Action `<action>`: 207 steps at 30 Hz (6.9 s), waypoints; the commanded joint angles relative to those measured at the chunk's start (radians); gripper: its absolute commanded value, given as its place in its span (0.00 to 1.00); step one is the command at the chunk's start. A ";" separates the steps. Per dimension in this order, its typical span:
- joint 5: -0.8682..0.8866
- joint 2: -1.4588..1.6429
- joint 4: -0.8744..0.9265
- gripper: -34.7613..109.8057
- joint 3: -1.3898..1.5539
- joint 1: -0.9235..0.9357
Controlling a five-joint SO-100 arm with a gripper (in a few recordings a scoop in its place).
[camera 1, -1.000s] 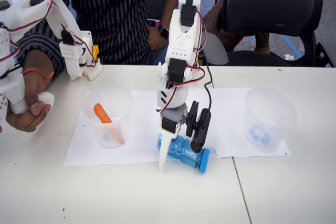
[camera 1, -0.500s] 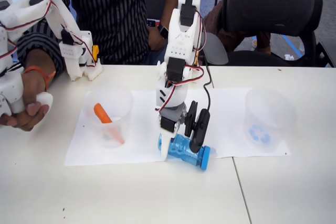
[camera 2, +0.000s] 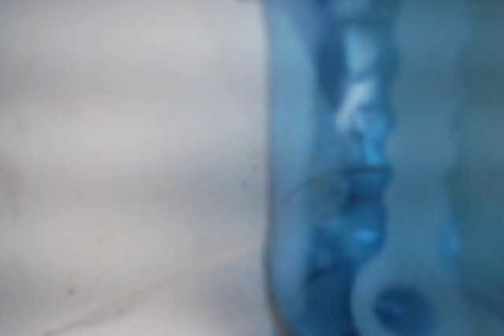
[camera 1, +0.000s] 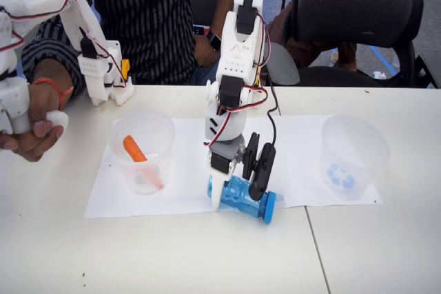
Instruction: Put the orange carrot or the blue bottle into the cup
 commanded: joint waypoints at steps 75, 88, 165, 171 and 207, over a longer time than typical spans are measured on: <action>0.018 0.804 -0.083 0.34 0.282 -0.715; 0.015 0.804 -0.078 0.35 0.295 -0.769; 0.014 0.747 -0.077 0.38 0.276 -0.746; 0.015 0.758 -0.077 0.46 0.278 -0.746; 0.015 0.765 -0.078 0.47 0.264 -0.739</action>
